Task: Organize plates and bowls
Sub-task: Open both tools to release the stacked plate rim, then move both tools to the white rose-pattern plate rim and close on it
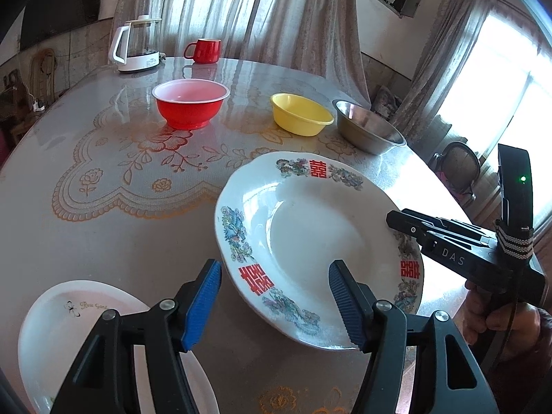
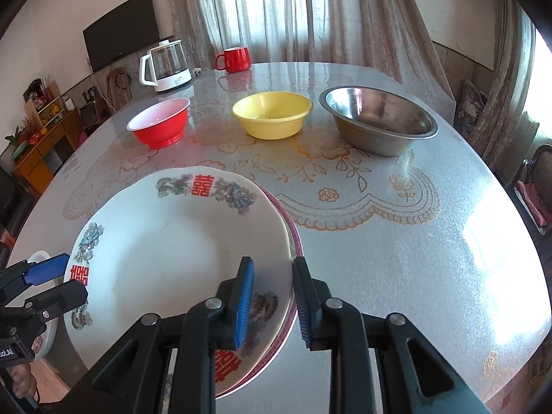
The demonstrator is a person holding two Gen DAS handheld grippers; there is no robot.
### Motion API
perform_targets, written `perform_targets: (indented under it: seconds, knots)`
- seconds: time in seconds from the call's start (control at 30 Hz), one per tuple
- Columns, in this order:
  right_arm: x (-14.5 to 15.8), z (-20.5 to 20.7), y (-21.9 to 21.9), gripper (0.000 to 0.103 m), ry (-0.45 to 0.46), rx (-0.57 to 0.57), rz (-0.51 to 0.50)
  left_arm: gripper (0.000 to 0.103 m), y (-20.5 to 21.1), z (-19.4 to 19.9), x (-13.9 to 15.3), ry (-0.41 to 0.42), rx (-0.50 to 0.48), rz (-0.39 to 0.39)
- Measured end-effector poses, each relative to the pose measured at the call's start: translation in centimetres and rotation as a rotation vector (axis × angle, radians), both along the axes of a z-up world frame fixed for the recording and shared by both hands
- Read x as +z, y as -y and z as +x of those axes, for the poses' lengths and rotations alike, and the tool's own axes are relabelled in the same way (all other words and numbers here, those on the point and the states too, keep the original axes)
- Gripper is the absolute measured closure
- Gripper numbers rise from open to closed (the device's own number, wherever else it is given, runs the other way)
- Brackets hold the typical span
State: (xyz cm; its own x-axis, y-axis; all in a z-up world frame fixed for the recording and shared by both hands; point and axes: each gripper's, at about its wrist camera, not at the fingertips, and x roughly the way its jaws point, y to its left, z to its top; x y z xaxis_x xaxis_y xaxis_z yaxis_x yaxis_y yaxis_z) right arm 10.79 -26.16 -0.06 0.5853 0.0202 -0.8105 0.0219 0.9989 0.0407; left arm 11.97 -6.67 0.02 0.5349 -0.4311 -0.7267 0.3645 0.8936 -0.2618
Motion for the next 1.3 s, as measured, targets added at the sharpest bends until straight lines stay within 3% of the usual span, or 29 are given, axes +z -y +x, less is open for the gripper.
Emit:
perform_targets:
  seconds: [0.47,0.7,0.87,1.0,1.1,1.3]
  knots:
    - [1.7,-0.8,0.5,0.071,0.057,-0.036,0.033,0.034,-1.0,-0.4,0.0,-0.014,0.02,-0.014]
    - [3.5,-1.6,0.3,0.07,0.122,0.004,0.13,0.031,-2.3,-0.6,0.3,-0.018,0.037,-0.043]
    - [4.2,-2.0,-0.8,0.069,0.136,0.091,0.236,0.03,-4.8,-0.5,1.2,0.023,0.104,-0.077]
    - [4.3,-2.1,-2.5,0.068,0.122,0.188,0.305,0.026,-7.0,0.0,1.5,0.01,0.146,-0.116]
    - [4.5,-2.4,-4.5,0.068,0.113,0.276,0.32,0.02,-8.5,-0.1,1.7,0.02,0.184,-0.108]
    - [3.5,-3.0,-9.6,0.068,0.025,0.502,0.421,0.019,-12.0,-0.6,1.8,0.034,0.268,-0.071]
